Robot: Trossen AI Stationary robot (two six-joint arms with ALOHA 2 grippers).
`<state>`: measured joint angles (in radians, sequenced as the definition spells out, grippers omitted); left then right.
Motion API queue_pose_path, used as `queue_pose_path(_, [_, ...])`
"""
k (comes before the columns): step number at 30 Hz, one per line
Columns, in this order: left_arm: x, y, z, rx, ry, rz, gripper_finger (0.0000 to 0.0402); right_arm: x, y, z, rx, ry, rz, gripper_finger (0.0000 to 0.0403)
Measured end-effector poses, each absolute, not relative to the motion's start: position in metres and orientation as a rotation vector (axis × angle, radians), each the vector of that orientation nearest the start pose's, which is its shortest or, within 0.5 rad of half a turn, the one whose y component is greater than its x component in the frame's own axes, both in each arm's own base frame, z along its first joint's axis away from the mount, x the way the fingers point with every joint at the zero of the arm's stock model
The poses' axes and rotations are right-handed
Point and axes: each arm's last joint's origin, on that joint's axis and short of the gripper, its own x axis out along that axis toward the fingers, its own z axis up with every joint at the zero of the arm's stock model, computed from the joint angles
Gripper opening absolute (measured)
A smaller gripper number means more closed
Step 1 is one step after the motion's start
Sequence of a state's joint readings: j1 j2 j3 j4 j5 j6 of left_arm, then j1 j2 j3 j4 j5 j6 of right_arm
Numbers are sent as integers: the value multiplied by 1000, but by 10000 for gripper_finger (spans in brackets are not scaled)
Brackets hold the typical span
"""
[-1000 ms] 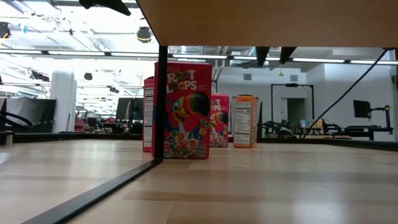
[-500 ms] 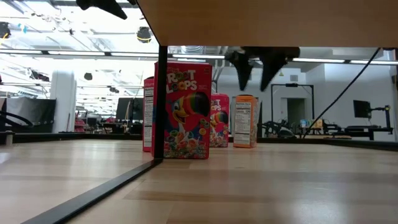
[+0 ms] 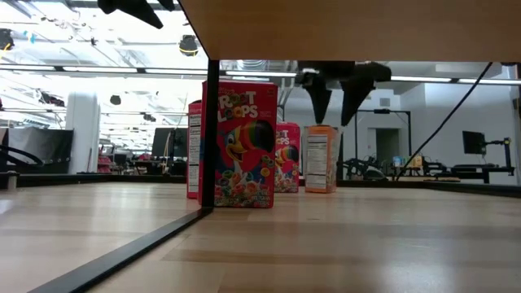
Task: Stack cereal on shelf
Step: Put the orange cereal box on the middle top shelf
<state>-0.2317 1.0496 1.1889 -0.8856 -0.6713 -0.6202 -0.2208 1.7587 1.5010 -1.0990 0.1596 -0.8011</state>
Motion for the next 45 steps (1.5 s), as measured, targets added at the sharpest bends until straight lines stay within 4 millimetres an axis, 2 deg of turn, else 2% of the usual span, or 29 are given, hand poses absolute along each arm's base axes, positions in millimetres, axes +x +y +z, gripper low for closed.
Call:
queue_pose_path(4, [188,-25,365,-245,510,620,255,329,-79,278,-643,1343,210,318])
queue_pose_path(7, [188,-25,365,-240,504,631,255,330,-84,279,-677,1321,217,317])
queue_pose_path(15, [188,-25,365,-239,503,632,255,340,-98,251,-691,1402,287,317])
queue_pose_path(21, [187,-25,364,-241,513,636,255,346,-104,242,-682,1416,277,317])
queue_pose_path(30, [187,-25,363,-229,524,636,255,346,-104,244,-714,1433,266,297])
queue_pose_path(36, [186,-25,363,-220,527,634,255,349,-105,260,-732,1388,249,296])
queue_pose_path(45, [186,-25,363,-217,528,634,255,346,-108,259,-675,1372,296,298])
